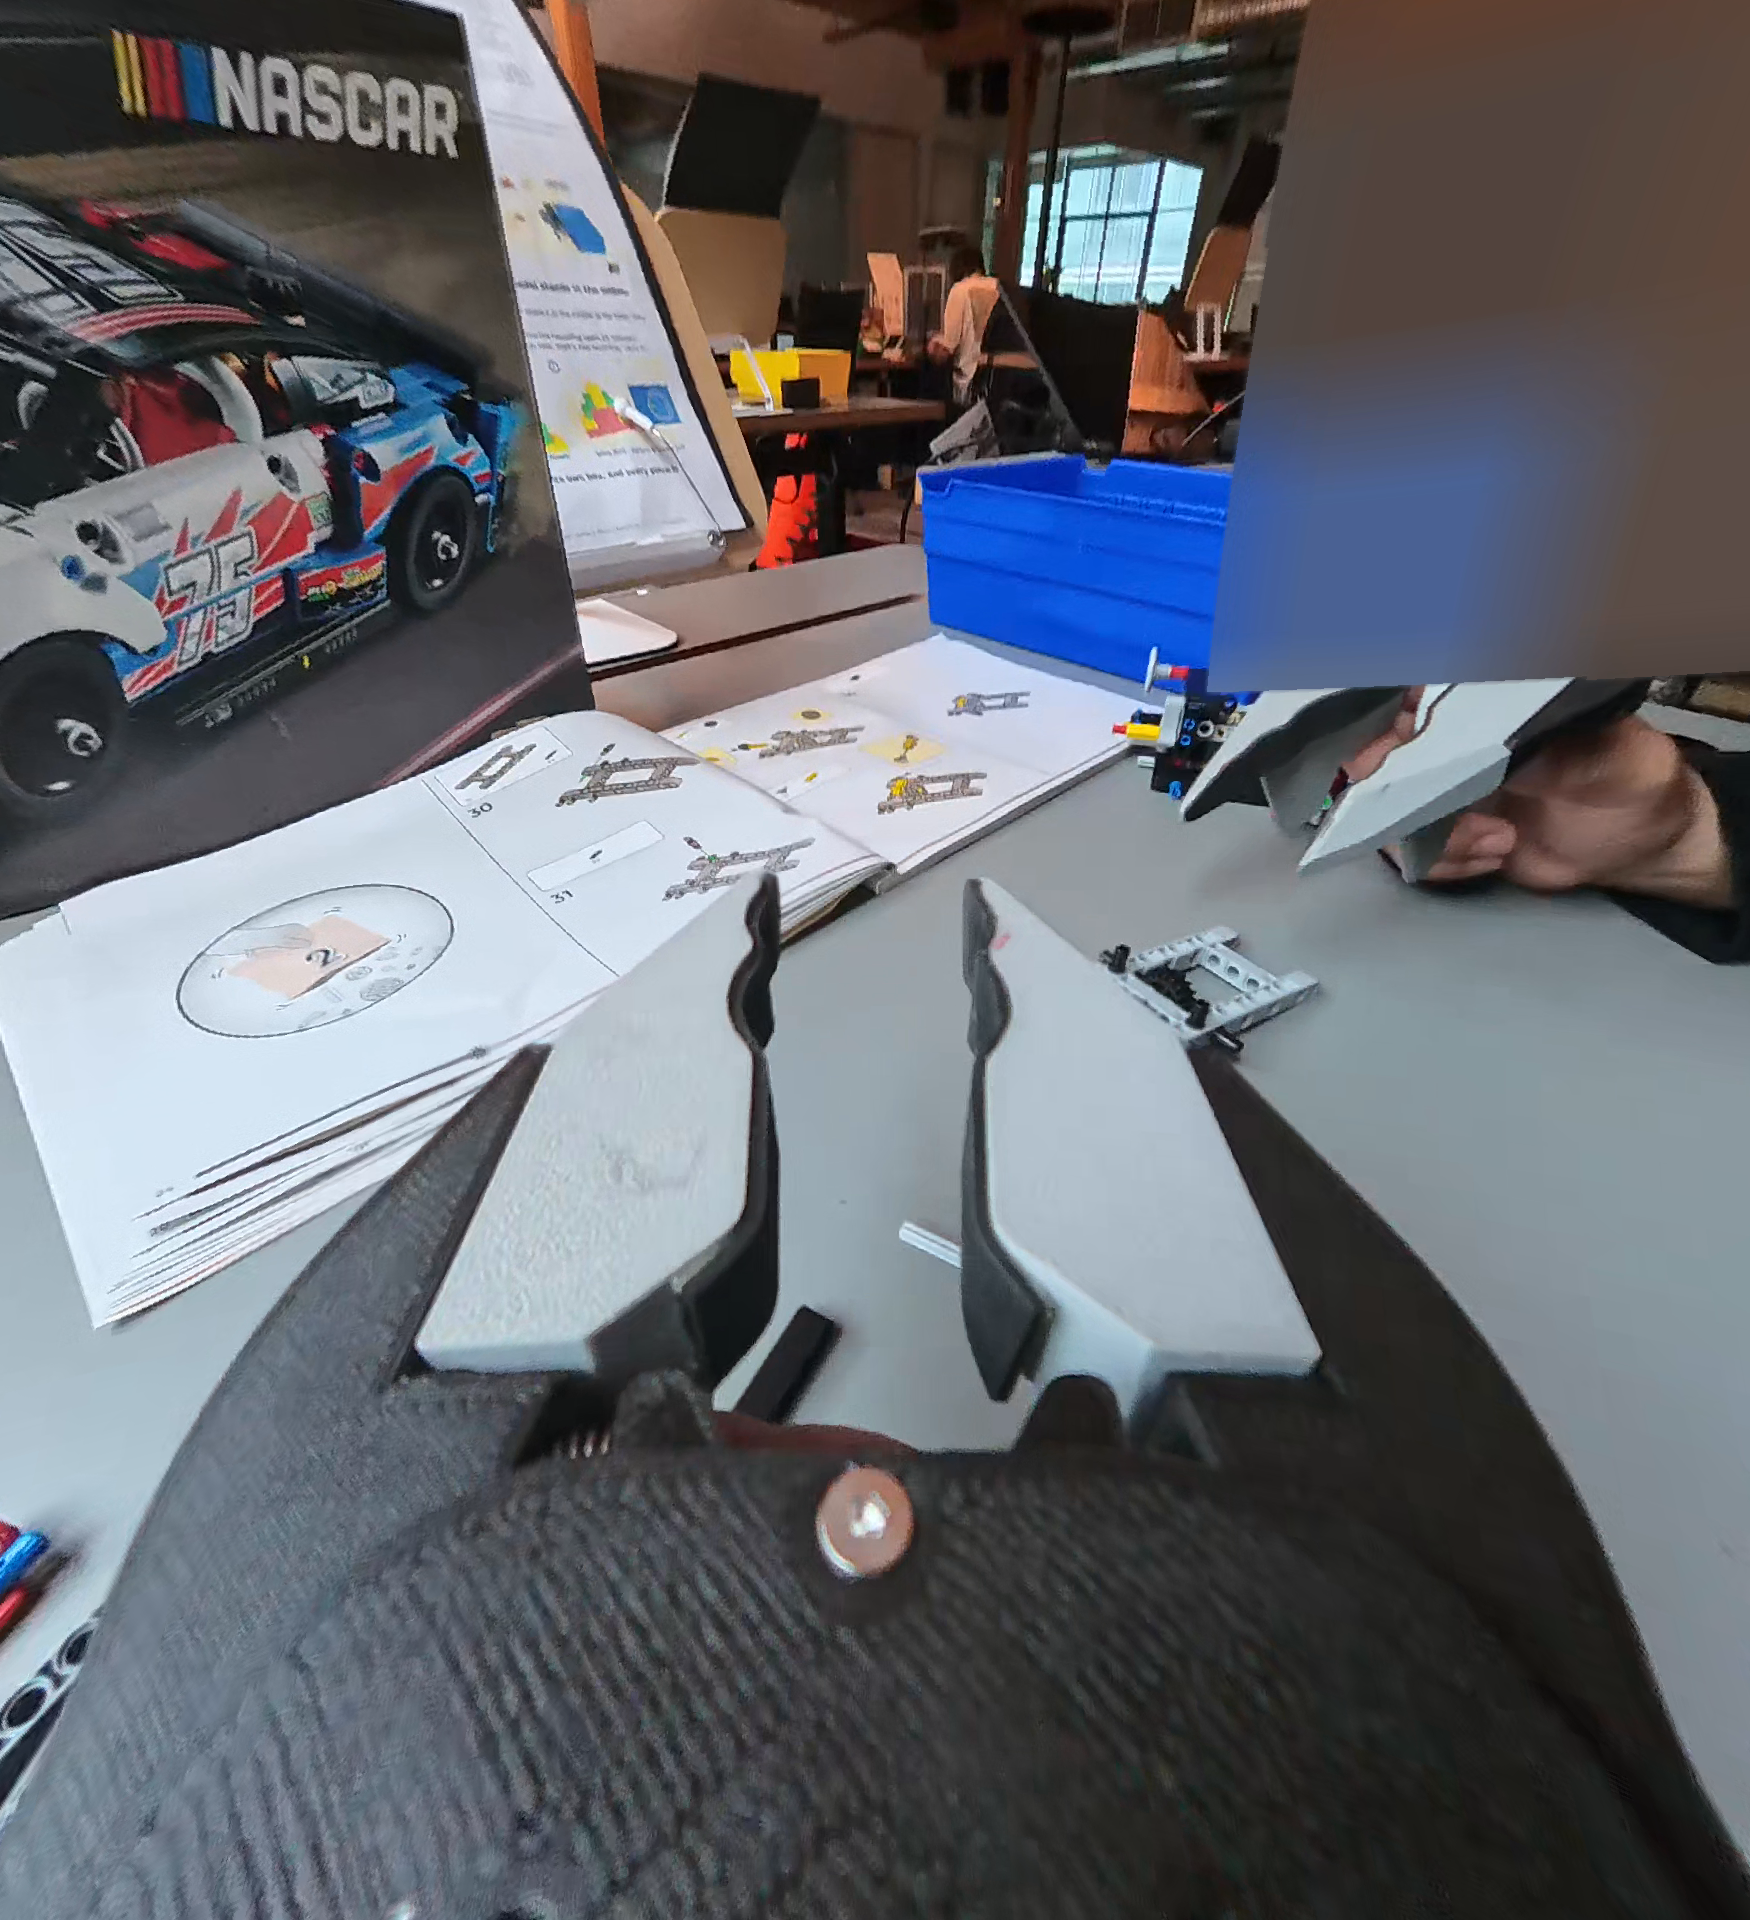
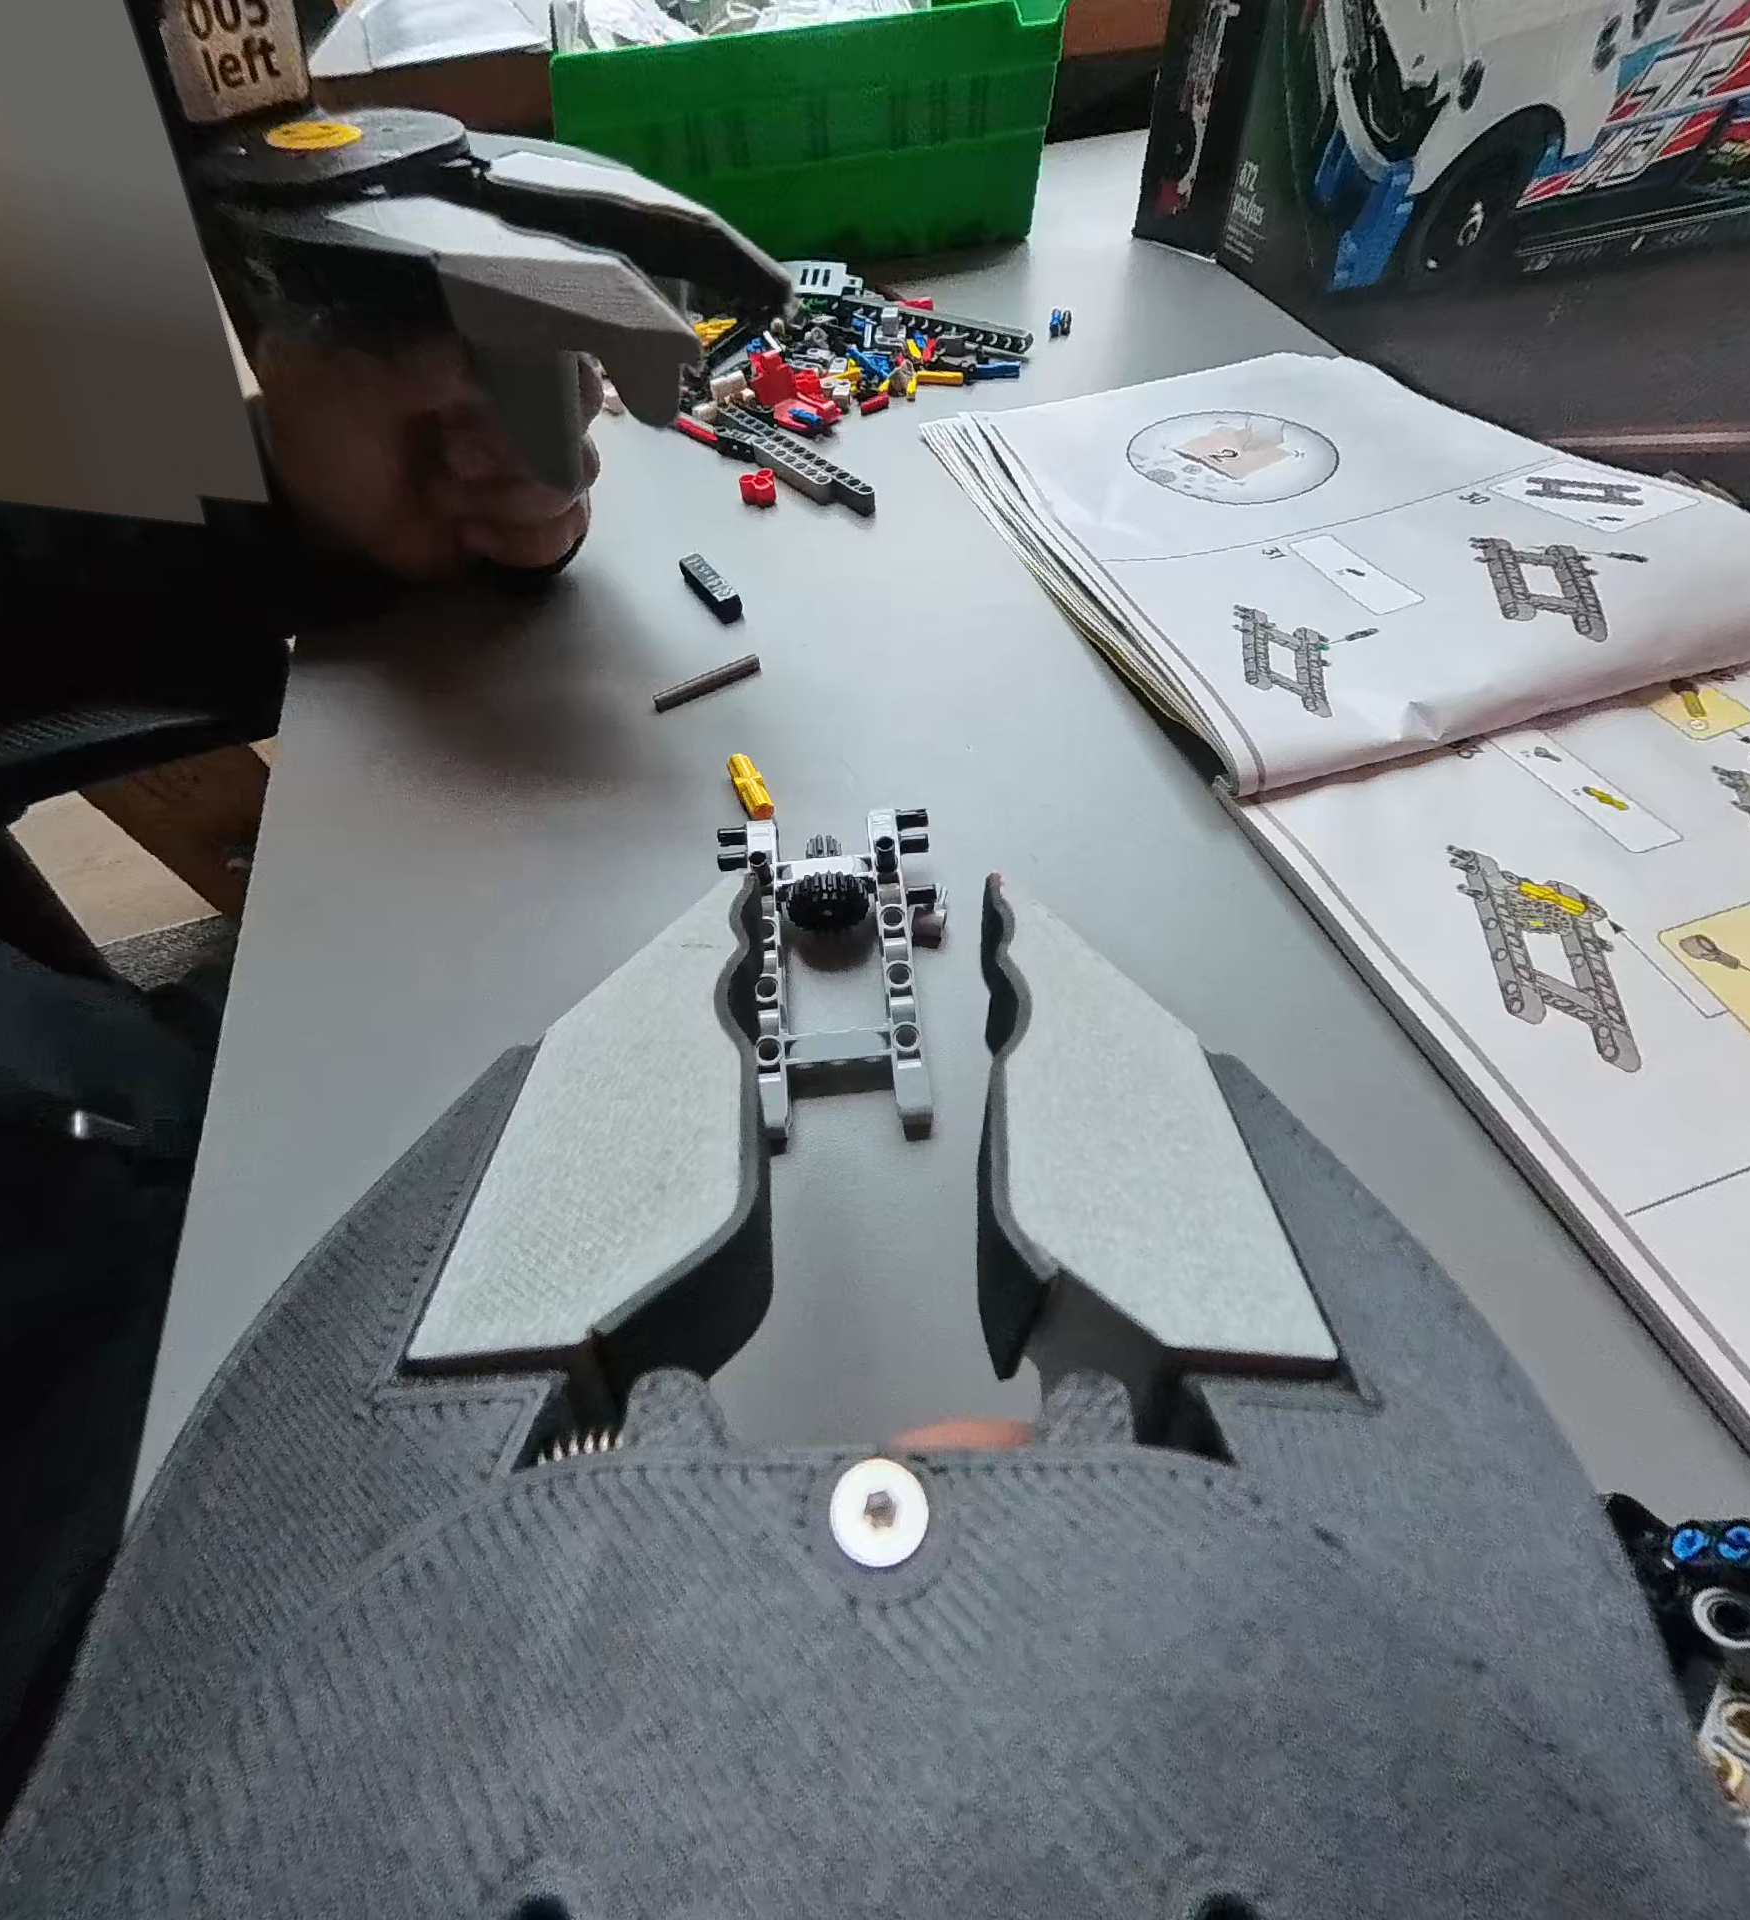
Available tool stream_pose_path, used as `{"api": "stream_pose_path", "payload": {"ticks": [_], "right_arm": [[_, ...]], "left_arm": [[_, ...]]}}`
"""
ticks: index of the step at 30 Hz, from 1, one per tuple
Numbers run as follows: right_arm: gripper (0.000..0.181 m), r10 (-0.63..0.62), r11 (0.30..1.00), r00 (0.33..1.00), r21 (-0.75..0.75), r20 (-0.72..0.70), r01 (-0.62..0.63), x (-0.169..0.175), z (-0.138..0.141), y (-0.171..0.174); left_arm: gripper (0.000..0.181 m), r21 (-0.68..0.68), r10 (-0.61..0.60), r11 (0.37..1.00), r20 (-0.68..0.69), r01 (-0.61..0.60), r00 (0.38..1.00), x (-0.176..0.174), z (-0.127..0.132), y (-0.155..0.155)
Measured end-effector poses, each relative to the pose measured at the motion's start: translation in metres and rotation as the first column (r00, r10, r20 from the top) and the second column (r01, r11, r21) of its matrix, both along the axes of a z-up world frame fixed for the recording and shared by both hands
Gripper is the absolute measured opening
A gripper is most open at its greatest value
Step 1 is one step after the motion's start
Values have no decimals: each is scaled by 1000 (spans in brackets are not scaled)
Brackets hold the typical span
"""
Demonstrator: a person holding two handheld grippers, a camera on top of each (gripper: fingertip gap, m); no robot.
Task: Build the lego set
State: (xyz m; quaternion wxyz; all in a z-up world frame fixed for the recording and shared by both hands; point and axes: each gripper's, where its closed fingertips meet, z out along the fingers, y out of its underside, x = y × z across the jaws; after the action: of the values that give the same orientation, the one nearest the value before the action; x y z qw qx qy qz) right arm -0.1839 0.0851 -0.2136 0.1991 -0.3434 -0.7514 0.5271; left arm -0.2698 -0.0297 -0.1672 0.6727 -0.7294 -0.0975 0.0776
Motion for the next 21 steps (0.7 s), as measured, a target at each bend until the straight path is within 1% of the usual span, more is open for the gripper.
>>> {"api": "stream_pose_path", "payload": {"ticks": [5,11,21], "right_arm": [[38,-1,1000,1000,12,-31,1,1,2,-1],[38,-15,1000,997,5,-75,15,2,8,2],[36,-29,997,989,64,-146,38,5,11,1]], "left_arm": [[28,15,10,1000,-72,-9,997,3,4,0],[28,0,8,1000,-45,-8,999,1,1,1],[30,-73,6,997,-78,-11,997,5,-7,7]]}}
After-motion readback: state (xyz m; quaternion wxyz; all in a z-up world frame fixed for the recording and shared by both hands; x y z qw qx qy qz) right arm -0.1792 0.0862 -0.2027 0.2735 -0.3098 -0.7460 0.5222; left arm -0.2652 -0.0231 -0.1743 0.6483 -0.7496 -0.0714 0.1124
